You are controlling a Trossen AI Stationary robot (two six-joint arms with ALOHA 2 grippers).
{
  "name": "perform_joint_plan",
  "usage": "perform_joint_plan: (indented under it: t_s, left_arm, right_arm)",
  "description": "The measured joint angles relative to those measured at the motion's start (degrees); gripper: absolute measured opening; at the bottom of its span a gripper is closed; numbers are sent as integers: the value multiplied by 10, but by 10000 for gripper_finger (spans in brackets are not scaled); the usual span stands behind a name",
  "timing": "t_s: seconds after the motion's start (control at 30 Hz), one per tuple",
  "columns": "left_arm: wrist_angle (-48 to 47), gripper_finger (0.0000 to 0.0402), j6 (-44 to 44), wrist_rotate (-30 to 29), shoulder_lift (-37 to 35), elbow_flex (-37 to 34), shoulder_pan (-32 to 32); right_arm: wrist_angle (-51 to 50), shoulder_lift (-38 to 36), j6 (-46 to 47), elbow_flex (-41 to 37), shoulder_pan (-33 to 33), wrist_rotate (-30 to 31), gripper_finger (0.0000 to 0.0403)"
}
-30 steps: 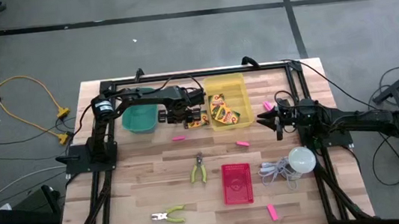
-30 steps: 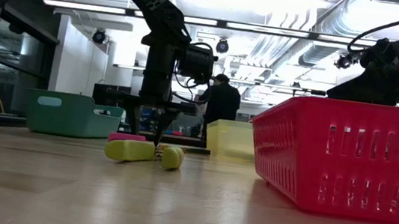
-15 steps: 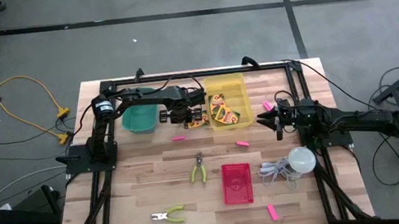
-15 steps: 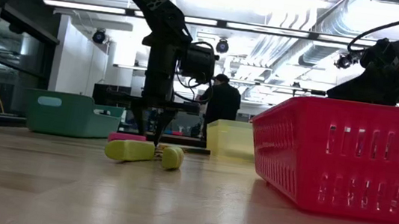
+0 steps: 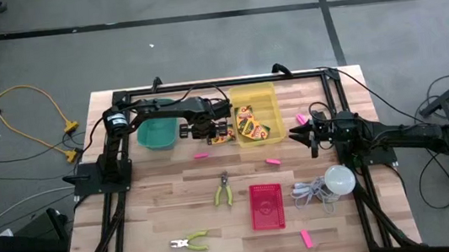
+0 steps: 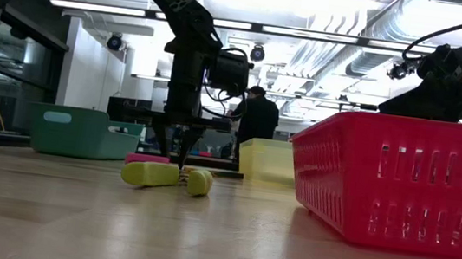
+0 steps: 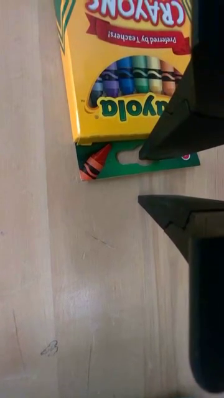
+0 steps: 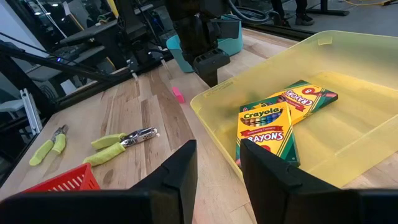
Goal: Pick & Place School Supplies
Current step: Put the crayon box into the yellow bin
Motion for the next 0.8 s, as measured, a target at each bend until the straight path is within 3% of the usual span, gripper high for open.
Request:
perform_joint_plan:
  t_s: [0.8]
  left_arm:
    - [4,55,4,1,0,0,0]
  right_arm:
    - [0,0,0,0,0,0,110]
